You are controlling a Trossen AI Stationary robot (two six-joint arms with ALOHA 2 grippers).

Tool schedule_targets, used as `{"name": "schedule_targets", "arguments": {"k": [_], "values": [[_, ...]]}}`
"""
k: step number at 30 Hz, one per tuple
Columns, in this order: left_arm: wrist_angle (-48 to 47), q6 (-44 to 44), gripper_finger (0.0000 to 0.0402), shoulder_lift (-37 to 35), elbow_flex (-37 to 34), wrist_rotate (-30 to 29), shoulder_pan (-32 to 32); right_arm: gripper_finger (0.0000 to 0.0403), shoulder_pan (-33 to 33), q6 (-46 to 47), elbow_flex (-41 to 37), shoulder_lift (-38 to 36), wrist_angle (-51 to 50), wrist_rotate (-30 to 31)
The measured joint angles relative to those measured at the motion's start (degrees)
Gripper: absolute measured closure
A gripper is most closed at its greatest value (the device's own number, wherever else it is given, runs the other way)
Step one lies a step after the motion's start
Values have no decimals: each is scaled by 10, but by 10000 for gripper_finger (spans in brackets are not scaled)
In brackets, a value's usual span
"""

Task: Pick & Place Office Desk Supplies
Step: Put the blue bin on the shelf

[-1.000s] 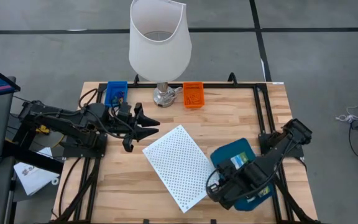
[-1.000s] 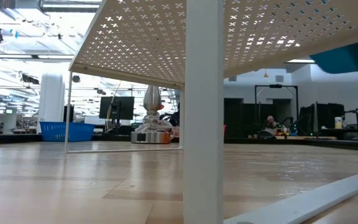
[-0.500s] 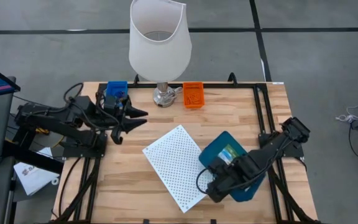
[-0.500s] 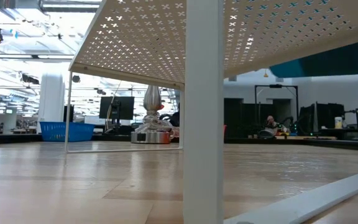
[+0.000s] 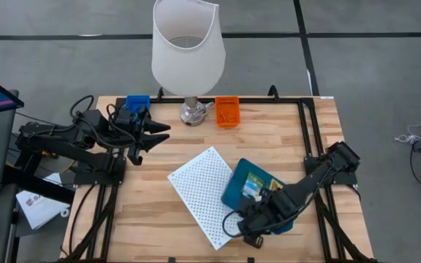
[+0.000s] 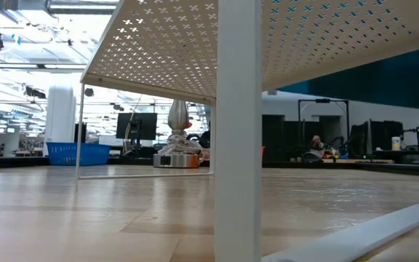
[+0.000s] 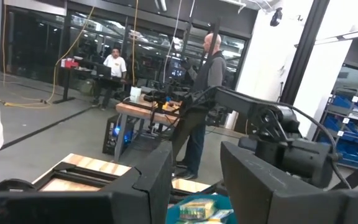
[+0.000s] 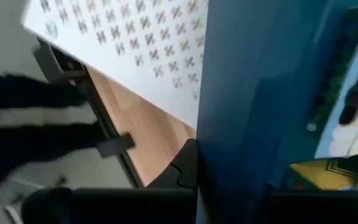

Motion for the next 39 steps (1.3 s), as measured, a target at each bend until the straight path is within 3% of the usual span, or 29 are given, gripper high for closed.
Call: {"name": "schedule_targets", "arguments": {"k": [12,20,39], "values": [[0,-2,270,2,0,-8,0,403,11,-172,0,26,20,12],[0,-1,270,1,0,-9,0,403,11,-265,7,26,-30,9],[-1,30,270,1,0,-8,0,403,21,-379,54,38,-80,4]]}}
